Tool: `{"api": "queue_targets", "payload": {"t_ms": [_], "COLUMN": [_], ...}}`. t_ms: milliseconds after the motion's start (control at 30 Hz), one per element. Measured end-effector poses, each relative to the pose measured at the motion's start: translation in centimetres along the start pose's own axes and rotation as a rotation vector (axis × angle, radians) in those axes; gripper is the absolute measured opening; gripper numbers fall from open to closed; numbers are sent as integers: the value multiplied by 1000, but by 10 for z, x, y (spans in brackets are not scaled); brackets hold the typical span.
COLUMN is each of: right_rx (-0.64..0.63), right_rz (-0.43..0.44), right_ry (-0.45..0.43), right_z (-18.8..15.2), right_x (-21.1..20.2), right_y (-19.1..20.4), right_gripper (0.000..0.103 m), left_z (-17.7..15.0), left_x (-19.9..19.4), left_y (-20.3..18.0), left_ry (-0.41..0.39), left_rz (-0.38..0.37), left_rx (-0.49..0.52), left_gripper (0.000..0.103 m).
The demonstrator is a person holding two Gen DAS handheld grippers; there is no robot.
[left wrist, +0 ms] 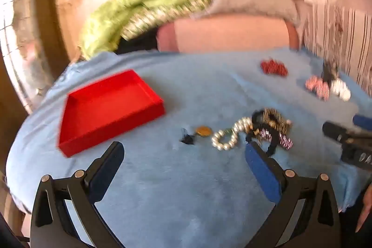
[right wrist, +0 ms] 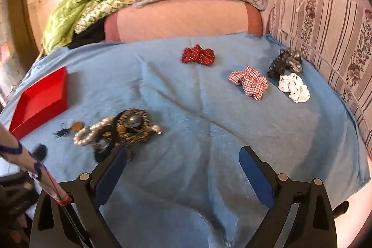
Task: Organize jewelry
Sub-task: 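Move both tools toward the jewelry pile beside the red tray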
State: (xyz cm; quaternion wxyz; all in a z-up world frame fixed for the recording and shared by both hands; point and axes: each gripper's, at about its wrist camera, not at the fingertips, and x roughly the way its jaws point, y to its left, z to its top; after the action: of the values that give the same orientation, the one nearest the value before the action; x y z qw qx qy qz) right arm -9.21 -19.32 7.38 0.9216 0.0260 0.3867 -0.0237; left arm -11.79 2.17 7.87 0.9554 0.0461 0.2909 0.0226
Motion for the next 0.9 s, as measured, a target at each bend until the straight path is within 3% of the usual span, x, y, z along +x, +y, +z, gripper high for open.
{"api": "queue_targets", "payload": {"t_ms": [233,267,567,900], "right_rx": [-47,-26,-107,-96], "right_rz": [20,40,-16,21], "right_ry": [-24,-72,-86,-73], "right_z": [-8,-12,-24,-25], "right_x": [-19,-29,-44,-48], "right_y": [18,15,23,23], "right_gripper": [99,99,99,99], "left_z": [-9,-9,-18,-20], "left_x": [-21,-23,-39,-39], "left_y": [21,22,22,19], "left_ry": [-27,-26,-40,-44], "left_rz": [34,37,19,17], "left_rx": [-48,-47,-55,-51], "left_gripper": [103,103,103,103]}}
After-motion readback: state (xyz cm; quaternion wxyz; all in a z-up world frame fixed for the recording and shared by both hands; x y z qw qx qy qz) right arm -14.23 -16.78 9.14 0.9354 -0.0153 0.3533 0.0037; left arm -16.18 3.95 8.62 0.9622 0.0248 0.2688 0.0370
